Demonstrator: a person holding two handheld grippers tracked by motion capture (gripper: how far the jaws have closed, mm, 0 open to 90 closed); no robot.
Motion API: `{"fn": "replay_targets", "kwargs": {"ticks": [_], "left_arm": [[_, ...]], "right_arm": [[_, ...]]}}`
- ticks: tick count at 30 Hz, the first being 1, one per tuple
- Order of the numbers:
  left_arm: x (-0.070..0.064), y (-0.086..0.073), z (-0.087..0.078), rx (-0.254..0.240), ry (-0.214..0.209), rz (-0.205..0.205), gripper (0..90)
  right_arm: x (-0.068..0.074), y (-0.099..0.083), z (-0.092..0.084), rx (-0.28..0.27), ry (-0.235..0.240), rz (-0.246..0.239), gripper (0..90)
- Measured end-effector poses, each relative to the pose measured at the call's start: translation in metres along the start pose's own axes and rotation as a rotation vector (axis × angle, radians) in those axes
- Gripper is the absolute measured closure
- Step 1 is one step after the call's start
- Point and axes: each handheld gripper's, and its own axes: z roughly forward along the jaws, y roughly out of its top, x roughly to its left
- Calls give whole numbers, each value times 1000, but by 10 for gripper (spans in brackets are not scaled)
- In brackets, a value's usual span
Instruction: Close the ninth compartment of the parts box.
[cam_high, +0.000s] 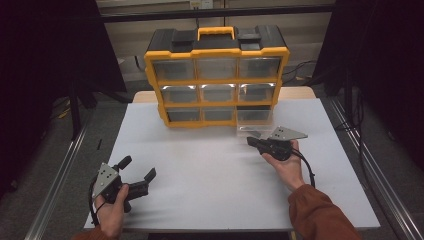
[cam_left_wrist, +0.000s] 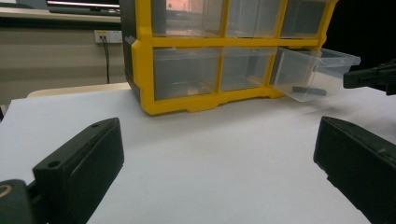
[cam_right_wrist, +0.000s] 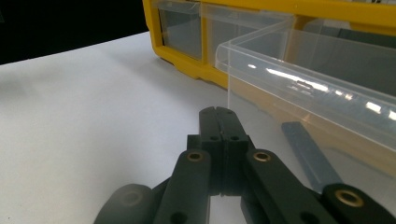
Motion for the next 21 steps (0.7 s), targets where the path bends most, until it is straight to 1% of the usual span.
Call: {"fn": "replay_targets", "kwargs": {"ticks": [3, 4, 6, 11, 15, 18, 19, 21], "left_arm": [[0, 0, 1, -1, 2, -4, 17], [0, 0, 1, -1, 1, -5, 17], [0, 0, 0, 3, 1, 5, 17], [0, 0, 0, 1, 1, 5, 17], [0, 0, 0, -1, 3, -4, 17], [0, 0, 0, -2, 0, 1, 17], [-1, 1, 0, -4, -1, 2, 17], [-1, 0, 1, -7, 0, -4, 17]], "right_arm": [[-1, -1, 1, 9, -12, 6, 900], [-2, -1, 2, 16, -25, 2, 900], [-4, -2, 2, 13, -27, 2, 900], [-6, -1, 5, 20, -39, -5, 900], [-4, 2, 6, 9, -36, -6, 900], [-5, 2, 7, 8, -52, -13, 900], [-6, 2, 7, 5, -51, -10, 900], [-8, 2, 7, 3, -64, 4, 900]]}}
